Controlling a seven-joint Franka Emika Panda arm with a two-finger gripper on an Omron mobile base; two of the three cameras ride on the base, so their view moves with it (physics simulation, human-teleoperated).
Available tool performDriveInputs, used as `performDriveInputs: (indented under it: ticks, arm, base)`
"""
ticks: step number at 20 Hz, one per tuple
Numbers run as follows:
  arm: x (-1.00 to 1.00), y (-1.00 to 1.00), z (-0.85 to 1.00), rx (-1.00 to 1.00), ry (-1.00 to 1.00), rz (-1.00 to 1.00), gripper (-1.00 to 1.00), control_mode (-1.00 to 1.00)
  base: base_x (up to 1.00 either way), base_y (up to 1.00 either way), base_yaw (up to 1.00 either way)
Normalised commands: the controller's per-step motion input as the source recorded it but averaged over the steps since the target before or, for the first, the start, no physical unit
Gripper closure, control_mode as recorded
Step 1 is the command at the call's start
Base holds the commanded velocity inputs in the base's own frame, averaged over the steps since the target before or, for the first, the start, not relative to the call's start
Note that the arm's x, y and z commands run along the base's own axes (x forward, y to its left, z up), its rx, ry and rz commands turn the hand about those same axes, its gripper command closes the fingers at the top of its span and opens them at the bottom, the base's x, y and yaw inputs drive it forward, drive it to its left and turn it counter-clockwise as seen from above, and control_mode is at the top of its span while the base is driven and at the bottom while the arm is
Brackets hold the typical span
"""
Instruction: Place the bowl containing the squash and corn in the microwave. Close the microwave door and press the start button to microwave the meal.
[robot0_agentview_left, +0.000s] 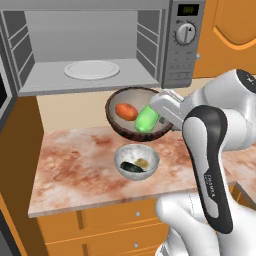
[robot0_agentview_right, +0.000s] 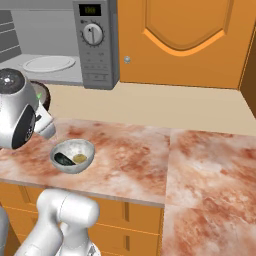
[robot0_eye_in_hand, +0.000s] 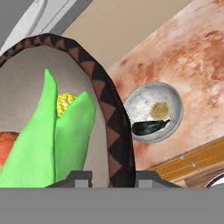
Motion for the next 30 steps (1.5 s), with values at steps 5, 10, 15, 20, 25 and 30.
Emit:
performDriveInputs:
  ticks: [5,10,15,20,25,30]
  arm:
    - [0.02,0.20,0.49,0.09,-0.06,0.00,1.00,-1.00]
    - [0.00,0.05,0.24,0.06,-0.13,0.00,1.00,-1.00]
    - [0.00,0.00,0.02,0.01,-0.13,-0.01,1.00,-1.00]
    - [0.04,0.00,0.00,0.00,-0.10,0.00,1.00,-1.00]
    - [0.13,0.00,0.00,0.00,-0.07,0.00,1.00,-1.00]
    - [0.15,0.00,0.00,0.00,-0.06,-0.03,1.00,-1.00]
  base:
    - [0.00,0.00,0.00]
    - [0.00,0.00,0.00]
    - [0.00,0.00,0.00]
    - [0.00,0.00,0.00]
    - [0.00,0.00,0.00]
    - [0.00,0.00,0.00]
